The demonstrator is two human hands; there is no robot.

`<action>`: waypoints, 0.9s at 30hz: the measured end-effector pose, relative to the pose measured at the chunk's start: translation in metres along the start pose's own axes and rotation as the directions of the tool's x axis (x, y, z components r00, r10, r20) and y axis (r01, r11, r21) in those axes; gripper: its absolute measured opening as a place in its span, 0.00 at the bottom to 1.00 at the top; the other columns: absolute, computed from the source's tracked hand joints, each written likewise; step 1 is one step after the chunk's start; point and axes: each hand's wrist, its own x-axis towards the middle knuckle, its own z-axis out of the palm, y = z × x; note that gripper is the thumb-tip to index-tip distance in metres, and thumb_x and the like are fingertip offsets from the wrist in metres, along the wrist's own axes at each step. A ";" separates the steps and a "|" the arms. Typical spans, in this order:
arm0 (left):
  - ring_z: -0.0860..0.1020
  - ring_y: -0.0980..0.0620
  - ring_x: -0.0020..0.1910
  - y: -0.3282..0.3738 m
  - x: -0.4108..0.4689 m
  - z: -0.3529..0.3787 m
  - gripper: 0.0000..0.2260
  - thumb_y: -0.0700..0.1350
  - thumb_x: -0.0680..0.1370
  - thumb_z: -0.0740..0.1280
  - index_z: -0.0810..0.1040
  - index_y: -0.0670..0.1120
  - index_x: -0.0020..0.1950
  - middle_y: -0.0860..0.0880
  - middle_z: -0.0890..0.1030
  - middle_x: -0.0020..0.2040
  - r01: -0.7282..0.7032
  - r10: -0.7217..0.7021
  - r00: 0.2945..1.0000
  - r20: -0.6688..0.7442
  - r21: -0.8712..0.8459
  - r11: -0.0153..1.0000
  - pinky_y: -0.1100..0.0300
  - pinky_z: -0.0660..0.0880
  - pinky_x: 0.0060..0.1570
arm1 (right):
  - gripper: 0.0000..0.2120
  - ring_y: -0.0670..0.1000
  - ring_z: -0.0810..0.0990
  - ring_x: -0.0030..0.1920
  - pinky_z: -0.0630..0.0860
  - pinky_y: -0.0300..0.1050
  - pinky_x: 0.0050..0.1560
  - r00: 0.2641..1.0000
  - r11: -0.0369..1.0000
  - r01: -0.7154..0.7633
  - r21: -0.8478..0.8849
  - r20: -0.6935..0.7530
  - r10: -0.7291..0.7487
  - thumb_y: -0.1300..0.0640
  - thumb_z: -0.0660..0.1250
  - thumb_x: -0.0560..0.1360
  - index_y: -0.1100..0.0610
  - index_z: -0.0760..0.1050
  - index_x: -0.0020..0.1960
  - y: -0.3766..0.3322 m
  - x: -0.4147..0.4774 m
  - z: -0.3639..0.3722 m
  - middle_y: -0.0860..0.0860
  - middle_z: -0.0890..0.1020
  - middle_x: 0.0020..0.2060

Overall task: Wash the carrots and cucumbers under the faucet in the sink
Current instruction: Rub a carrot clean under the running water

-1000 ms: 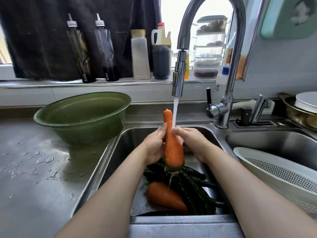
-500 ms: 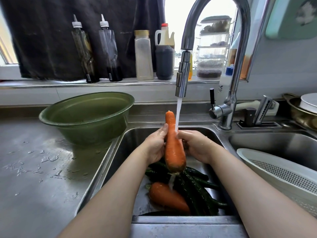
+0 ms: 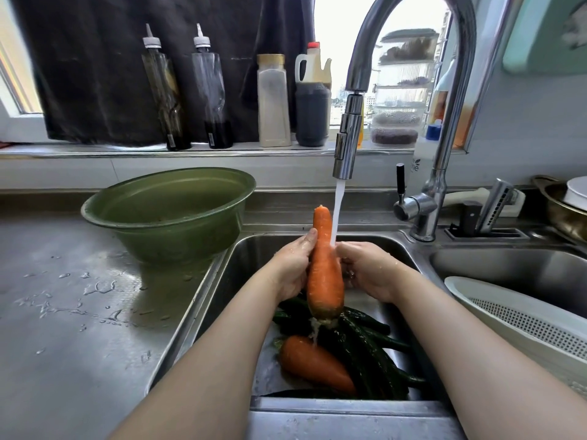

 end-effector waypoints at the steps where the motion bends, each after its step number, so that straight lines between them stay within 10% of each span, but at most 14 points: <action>1: 0.86 0.45 0.51 0.000 0.001 0.000 0.18 0.56 0.85 0.60 0.76 0.47 0.68 0.43 0.86 0.54 0.001 -0.001 1.000 0.002 0.005 1.000 0.47 0.82 0.54 | 0.06 0.45 0.83 0.33 0.77 0.42 0.36 1.000 1.000 0.002 -0.009 -0.013 -0.002 0.56 0.67 0.81 0.57 0.82 0.51 0.000 0.000 0.001 0.49 0.83 0.34; 15: 0.85 0.42 0.55 -0.001 0.002 -0.008 0.21 0.59 0.84 0.60 0.77 0.47 0.69 0.41 0.85 0.57 0.021 -0.022 1.000 0.001 0.086 0.996 0.43 0.81 0.59 | 0.07 0.53 0.82 0.44 0.81 0.50 0.47 0.998 0.997 -0.048 0.059 0.034 0.046 0.58 0.66 0.80 0.59 0.80 0.54 -0.001 -0.003 0.004 0.55 0.83 0.43; 23: 0.83 0.43 0.60 -0.003 0.007 -0.022 0.43 0.67 0.64 0.79 0.74 0.44 0.70 0.41 0.82 0.63 0.047 -0.067 0.995 0.077 0.235 0.971 0.43 0.80 0.61 | 0.14 0.48 0.73 0.27 0.78 0.44 0.29 0.990 0.995 0.036 0.090 -0.141 -0.023 0.49 0.70 0.80 0.61 0.81 0.56 0.000 0.005 0.008 0.54 0.79 0.33; 27: 0.83 0.44 0.57 0.000 0.001 -0.037 0.33 0.52 0.64 0.81 0.75 0.48 0.66 0.41 0.81 0.61 0.008 -0.109 0.972 0.209 0.433 0.901 0.51 0.81 0.52 | 0.21 0.51 0.74 0.24 0.82 0.50 0.28 0.974 0.994 0.044 0.095 -0.228 -0.021 0.44 0.64 0.82 0.63 0.78 0.53 -0.002 0.005 0.009 0.57 0.79 0.33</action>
